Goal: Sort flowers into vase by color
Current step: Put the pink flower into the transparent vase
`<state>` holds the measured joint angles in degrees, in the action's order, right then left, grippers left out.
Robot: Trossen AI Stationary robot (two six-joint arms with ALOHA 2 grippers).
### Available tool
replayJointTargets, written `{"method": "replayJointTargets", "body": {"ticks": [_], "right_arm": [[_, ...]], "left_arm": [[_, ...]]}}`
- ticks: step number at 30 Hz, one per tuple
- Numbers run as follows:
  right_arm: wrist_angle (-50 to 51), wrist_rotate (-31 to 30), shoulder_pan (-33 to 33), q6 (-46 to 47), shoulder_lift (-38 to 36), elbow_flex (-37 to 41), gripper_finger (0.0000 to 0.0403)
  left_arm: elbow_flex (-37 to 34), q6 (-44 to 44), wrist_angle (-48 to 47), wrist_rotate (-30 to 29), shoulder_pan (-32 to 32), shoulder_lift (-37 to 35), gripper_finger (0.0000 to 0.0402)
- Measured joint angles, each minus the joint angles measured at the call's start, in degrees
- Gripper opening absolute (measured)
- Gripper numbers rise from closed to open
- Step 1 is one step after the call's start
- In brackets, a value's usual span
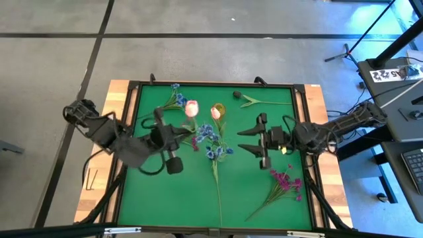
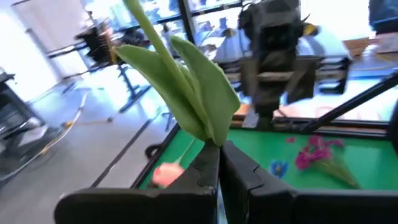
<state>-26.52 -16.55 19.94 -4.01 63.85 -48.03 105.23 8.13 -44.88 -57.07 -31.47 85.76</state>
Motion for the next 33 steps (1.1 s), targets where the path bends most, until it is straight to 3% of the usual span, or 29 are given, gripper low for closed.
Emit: {"method": "replayJointTargets", "body": {"ticks": [8, 14, 22, 33], "right_arm": [[-6.7, 10.7, -7.8, 1.4, 0.5, 0.0, 0.0182], [-3.4, 14.6, -9.6, 3.8, 2.0, -4.9, 0.0182], [15.7, 13.4, -9.5, 1.9, 9.1, -20.3, 0.0182], [22.7, 9.1, -10.0, 1.0, 15.3, -30.1, 0.0182]], "left_arm": [[0.0, -13.1, 14.7, 15.6, 8.0, 0.0, 0.0000], [0.0, -15.0, 19.9, 24.1, 11.6, 0.0, 0.0000], [0.0, -20.1, 22.7, 24.9, 14.5, -0.1, 0.0000], [0.0, -21.2, 23.0, 25.6, 15.5, -0.9, 0.0000]]}}
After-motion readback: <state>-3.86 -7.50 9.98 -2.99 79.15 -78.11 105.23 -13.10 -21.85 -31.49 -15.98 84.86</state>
